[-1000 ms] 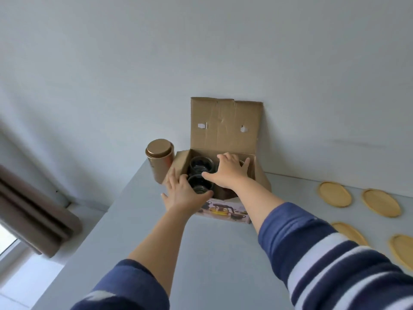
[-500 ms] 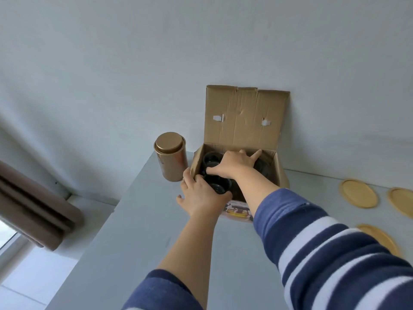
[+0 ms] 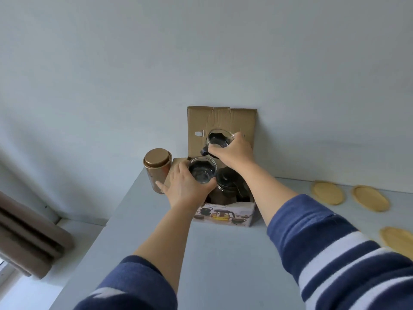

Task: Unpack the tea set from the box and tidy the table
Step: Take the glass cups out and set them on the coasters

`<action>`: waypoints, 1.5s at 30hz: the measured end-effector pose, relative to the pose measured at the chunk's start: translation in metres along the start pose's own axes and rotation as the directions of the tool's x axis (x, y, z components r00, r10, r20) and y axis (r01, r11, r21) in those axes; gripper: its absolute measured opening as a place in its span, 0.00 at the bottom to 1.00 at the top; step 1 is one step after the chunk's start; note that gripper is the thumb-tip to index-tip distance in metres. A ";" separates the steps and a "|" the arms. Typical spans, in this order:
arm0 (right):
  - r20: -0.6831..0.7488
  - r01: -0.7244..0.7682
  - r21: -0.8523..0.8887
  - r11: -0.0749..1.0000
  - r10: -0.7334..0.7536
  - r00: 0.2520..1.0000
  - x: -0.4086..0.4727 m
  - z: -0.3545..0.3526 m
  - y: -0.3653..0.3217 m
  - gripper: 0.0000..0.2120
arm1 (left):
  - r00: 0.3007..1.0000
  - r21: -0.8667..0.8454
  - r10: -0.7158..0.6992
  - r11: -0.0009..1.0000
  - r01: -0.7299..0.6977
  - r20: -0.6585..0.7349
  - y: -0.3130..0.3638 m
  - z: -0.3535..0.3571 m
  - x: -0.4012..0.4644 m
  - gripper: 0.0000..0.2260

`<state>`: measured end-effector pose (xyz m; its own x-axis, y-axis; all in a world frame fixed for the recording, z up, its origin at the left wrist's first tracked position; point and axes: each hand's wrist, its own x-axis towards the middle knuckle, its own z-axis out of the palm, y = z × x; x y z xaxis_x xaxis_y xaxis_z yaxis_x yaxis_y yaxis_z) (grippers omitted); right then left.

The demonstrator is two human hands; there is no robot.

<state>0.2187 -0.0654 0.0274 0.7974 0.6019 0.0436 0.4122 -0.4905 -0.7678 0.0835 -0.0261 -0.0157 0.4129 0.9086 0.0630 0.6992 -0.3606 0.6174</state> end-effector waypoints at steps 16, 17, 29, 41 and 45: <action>-0.473 -0.313 0.263 0.913 0.405 0.783 -0.062 -0.201 0.187 0.36 | 0.937 -0.162 0.292 0.951 -0.264 0.191 0.157 0.105 -0.078 0.33; -0.468 -0.344 0.253 0.904 0.426 0.774 -0.064 -0.211 0.202 0.36 | 0.931 -0.166 0.296 0.950 -0.264 0.214 0.165 0.117 -0.083 0.34; -0.393 -0.453 0.164 0.876 0.479 0.785 -0.025 -0.243 0.349 0.39 | 0.900 -0.189 0.198 0.973 -0.133 0.387 0.220 0.260 -0.080 0.36; -0.414 -0.464 0.083 0.882 0.454 0.789 0.019 -0.215 0.403 0.42 | 0.890 -0.067 0.250 0.968 -0.243 0.381 0.221 0.316 -0.063 0.35; -0.416 -0.481 0.072 0.874 0.465 0.782 0.020 -0.215 0.403 0.44 | 0.887 -0.037 0.258 0.964 -0.265 0.382 0.222 0.316 -0.064 0.35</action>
<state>0.4953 -0.3867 -0.1442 0.9982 -0.0198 -0.0568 -0.0554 -0.6727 -0.7378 0.3968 -0.2312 -0.1305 0.7701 0.6324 -0.0841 0.5427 -0.5801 0.6074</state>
